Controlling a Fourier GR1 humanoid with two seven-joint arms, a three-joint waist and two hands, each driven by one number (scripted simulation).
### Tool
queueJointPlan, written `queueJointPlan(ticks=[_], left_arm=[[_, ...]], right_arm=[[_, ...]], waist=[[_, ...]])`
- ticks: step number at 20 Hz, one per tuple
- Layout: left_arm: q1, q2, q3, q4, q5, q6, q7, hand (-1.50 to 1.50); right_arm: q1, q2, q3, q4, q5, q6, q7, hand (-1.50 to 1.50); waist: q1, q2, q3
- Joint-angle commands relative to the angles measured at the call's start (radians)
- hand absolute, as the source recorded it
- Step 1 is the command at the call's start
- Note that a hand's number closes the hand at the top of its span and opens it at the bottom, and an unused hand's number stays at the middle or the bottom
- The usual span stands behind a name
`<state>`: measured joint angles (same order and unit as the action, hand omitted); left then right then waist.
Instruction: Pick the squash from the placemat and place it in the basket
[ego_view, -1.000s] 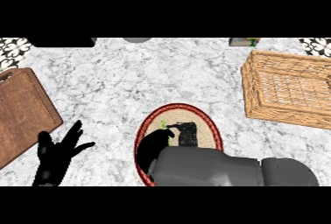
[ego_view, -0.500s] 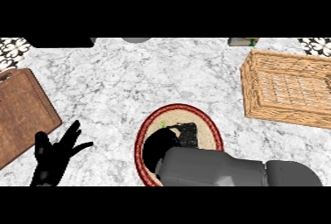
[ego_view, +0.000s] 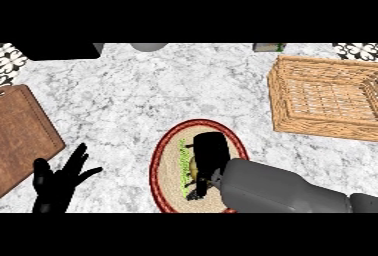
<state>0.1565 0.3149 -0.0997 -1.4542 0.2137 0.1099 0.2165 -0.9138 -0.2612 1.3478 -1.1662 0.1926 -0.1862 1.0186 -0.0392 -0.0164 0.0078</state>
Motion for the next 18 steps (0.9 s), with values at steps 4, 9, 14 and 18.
queueJointPlan(ticks=[4, 9, 14, 18], left_arm=[[0.039, 0.013, 0.013, 0.043, 0.002, -0.007, 0.015, 0.0], [0.055, 0.003, 0.013, 0.024, -0.007, 0.021, 0.021, 0.0], [0.081, 0.008, 0.001, 0.011, -0.011, -0.001, 0.012, 0.0], [0.087, 0.0, 0.013, -0.002, -0.005, 0.01, 0.007, 0.0]], right_arm=[[0.057, -0.102, -0.184, -0.214, 0.122, -0.328, 0.063, 1.5], [0.032, -0.138, -0.44, -0.339, 0.173, -0.559, -0.013, 1.5], [0.04, -0.285, -0.587, -0.556, 0.238, -0.511, 0.129, 1.5], [0.1, -0.447, -0.695, -0.691, 0.261, -0.416, 0.218, 1.5]], waist=[[-0.036, -0.006, -0.006], [-0.051, -0.009, -0.004], [-0.038, -0.01, -0.008], [-0.034, -0.008, -0.009]])
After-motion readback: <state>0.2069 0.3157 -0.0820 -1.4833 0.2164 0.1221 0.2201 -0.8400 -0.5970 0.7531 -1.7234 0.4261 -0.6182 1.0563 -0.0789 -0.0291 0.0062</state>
